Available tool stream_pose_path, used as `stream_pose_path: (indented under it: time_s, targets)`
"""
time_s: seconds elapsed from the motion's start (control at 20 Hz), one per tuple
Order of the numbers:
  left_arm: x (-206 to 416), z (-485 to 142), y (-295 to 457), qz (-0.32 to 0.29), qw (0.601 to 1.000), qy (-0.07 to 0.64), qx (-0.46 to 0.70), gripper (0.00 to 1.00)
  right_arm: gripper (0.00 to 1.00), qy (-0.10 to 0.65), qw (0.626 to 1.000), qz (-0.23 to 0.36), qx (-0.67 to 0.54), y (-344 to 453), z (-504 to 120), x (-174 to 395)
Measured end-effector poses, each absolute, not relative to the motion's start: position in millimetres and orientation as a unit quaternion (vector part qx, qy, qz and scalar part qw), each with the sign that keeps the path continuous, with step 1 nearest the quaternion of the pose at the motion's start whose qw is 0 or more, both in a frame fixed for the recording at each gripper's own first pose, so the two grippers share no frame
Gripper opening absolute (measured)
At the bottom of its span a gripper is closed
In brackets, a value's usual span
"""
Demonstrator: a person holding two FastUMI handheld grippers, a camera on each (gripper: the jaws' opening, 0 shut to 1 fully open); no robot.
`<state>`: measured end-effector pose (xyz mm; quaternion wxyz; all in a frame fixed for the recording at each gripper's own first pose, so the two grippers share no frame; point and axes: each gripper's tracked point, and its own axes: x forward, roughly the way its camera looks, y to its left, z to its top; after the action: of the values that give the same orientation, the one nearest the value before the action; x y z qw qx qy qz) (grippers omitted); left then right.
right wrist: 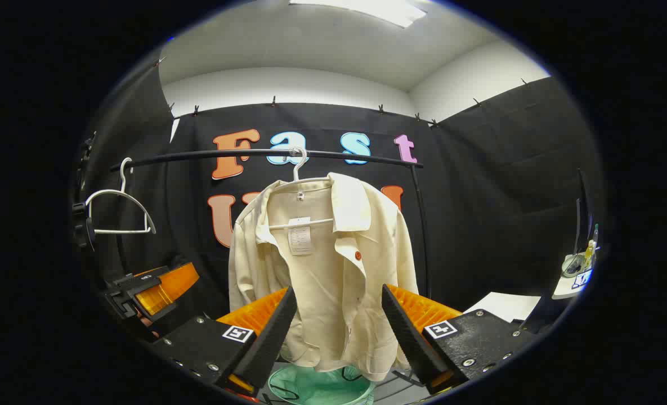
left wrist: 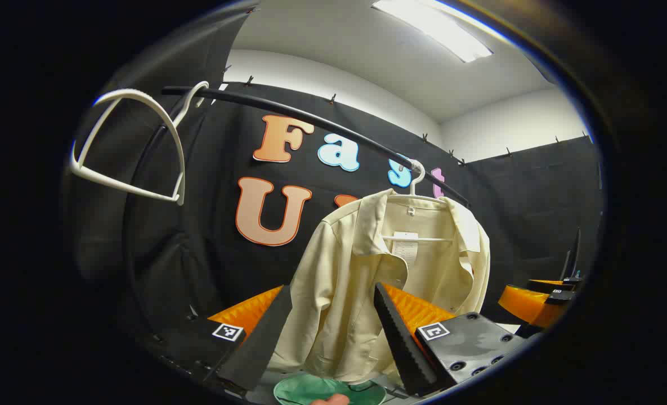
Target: Grasp the clothes on the hanger with both hands and then place them into the laundry hamper below.
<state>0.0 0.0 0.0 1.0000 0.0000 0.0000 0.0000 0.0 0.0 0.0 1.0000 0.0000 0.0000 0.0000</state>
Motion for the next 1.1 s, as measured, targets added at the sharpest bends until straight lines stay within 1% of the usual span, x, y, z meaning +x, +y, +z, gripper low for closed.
stream_pose_path:
  time_s: [0.05,0.1,0.15,0.2,0.4,0.45,0.5,0.55,0.6,0.65,0.75,0.8,0.9,0.95,1.0,1.05,1.1]
  targets:
    - [-1.2,0.6,0.1,0.001,1.000,-0.001,-0.001,0.96,0.95,-0.001,1.000,0.001,-0.001,1.5,0.3,0.0]
    - [-2.8,0.8,0.6,0.003,1.000,-0.002,-0.001,1.00,0.95,-0.001,1.000,0.003,-0.002,2.4,0.7,-0.5]
    - [-2.8,0.9,1.2,0.004,1.000,-0.002,-0.002,1.00,0.95,0.000,1.000,0.005,-0.002,3.7,0.5,-0.3]
    - [-2.7,0.7,1.7,0.005,1.000,-0.001,-0.002,0.96,0.95,0.001,1.000,0.007,-0.003,4.8,-0.2,-0.5]
    - [-1.8,-2.9,0.5,0.005,1.000,0.003,-0.003,0.97,0.95,0.000,1.000,0.007,-0.003,4.6,-0.3,0.7]
    - [-2.4,-3.6,0.7,0.006,1.000,0.003,-0.003,1.00,0.95,0.002,1.000,0.007,-0.002,4.4,-1.9,1.8]
    - [-0.8,-3.1,1.8,0.007,1.000,0.003,-0.003,1.00,0.95,0.004,1.000,0.007,-0.002,4.2,-2.2,2.9]
    - [-0.1,-4.1,1.9,0.008,1.000,0.003,-0.004,0.96,0.95,0.004,1.000,0.006,-0.002,4.0,-2.9,3.8]
    - [0.3,-4.7,2.5,0.009,1.000,0.004,-0.003,1.00,0.95,0.004,1.000,0.006,-0.002,3.6,-3.0,4.9]
    - [1.7,-5.6,3.4,0.009,1.000,0.005,-0.003,0.96,0.95,0.004,1.000,0.005,-0.002,4.0,-3.9,7.0]
    - [1.8,-6.0,4.6,0.011,1.000,0.006,-0.004,0.96,0.95,0.006,1.000,0.006,-0.001,4.2,-6.5,7.2]
    - [2.1,-6.5,5.8,0.012,1.000,0.006,-0.003,1.00,0.95,0.007,1.000,0.006,-0.001,4.5,-7.0,8.0]
    - [2.5,-7.6,7.3,0.013,1.000,0.007,-0.003,1.00,0.95,0.008,1.000,0.006,-0.001,5.7,-7.7,9.3]
    - [2.8,-8.6,7.4,0.013,1.000,0.008,-0.003,0.96,0.95,0.009,1.000,0.006,-0.001,6.5,-8.9,8.6]
    - [2.7,-8.9,7.6,0.013,1.000,0.009,-0.004,1.00,0.95,0.010,1.000,0.007,-0.001,7.1,-9.6,8.9]
    - [4.3,-9.9,8.1,0.012,1.000,0.009,-0.005,0.96,0.95,0.011,1.000,0.006,-0.001,7.7,-11.0,10.2]
    - [4.8,-10.5,8.3,0.011,1.000,0.010,-0.006,0.96,0.95,0.013,1.000,0.005,-0.001,7.8,-12.0,12.4]
